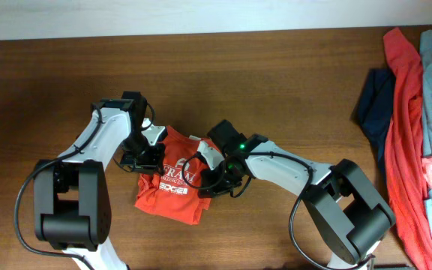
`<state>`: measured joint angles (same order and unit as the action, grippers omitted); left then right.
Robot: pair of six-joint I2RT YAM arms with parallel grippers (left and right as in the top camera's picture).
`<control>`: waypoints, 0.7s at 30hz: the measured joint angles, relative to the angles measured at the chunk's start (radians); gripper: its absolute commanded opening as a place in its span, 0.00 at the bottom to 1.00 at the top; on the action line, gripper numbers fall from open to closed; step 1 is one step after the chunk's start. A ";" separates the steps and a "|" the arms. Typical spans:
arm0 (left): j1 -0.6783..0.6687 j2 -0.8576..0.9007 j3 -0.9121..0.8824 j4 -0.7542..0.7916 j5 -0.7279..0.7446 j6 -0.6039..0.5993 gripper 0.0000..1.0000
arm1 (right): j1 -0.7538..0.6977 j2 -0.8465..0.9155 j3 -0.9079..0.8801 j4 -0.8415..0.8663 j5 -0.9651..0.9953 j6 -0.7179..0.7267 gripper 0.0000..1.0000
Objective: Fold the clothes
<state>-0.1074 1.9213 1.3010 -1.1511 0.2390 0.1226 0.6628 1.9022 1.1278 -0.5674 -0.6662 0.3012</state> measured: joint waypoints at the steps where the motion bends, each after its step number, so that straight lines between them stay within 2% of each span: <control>1: 0.000 0.000 0.000 0.000 0.000 0.000 0.27 | 0.000 0.000 0.000 0.003 0.002 0.003 0.04; 4: 0.000 0.000 0.000 0.000 -0.001 0.003 0.01 | 0.000 0.000 0.000 0.004 0.003 -0.002 0.04; 15: 0.000 0.000 0.000 0.023 -0.023 0.000 0.00 | -0.030 0.001 -0.001 -0.100 0.108 -0.013 0.04; 21: 0.000 0.000 -0.004 0.048 -0.138 -0.084 0.00 | -0.055 0.001 0.000 -0.119 0.159 -0.018 0.04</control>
<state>-0.1074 1.9213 1.2972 -1.1027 0.1005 0.0383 0.6075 1.9030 1.1278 -0.6861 -0.5072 0.2829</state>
